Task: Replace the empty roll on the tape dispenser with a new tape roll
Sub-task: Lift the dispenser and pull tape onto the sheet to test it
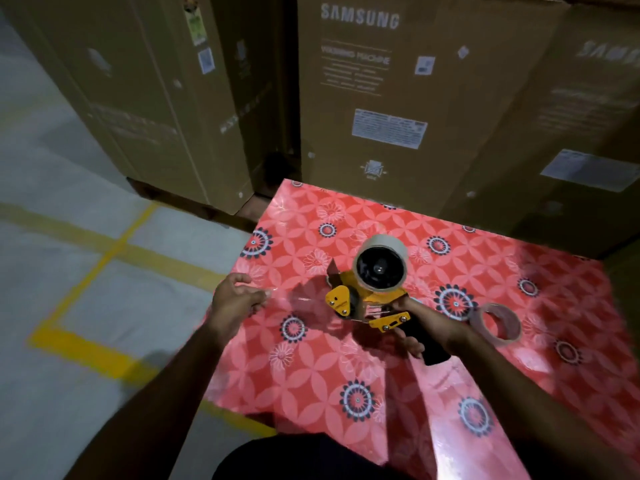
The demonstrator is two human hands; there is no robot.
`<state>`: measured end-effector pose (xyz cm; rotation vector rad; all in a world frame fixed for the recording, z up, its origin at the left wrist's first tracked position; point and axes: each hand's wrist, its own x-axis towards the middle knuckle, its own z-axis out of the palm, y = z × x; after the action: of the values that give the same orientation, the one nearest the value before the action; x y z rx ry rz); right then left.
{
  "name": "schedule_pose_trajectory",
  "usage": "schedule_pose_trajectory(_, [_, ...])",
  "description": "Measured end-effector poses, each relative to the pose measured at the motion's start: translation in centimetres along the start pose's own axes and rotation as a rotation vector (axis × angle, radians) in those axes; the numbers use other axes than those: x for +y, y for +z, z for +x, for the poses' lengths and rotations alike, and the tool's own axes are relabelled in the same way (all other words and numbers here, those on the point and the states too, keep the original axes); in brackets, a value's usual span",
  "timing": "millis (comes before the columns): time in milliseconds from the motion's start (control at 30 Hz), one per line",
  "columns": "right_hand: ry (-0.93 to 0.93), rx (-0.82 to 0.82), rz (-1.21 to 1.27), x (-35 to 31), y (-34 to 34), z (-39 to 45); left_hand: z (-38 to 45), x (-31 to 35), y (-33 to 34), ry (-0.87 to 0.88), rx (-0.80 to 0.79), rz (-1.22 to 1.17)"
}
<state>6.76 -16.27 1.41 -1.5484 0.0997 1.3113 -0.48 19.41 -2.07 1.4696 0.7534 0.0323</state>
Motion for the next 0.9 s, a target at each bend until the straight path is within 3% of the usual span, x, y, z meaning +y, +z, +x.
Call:
schedule_pose_trajectory(233, [-0.037,0.077,-0.124,-2.5,1.7,3.8,4.5,-0.7,-1.4,0.145,0.122,0.253])
schedule_pose_trajectory(500, [-0.073,0.153,-0.043,-1.7,2.3,6.7,6.6,-3.5,0.3,0.322,0.177,0.495])
schedule_pose_trajectory(667, [-0.058,0.158,-0.054,-1.5,2.4,7.1,7.1,-4.8,-1.4,0.213,0.42,0.744])
schedule_pose_trajectory(833, [-0.081,0.134,-0.108,-2.2,3.2,7.1,7.1,-5.8,-1.3,0.305,0.429,0.821])
schedule_pose_trajectory(900, [-0.077,0.143,-0.138,-2.4,3.2,7.1,7.0,-5.6,-1.1,0.261,0.43,0.822])
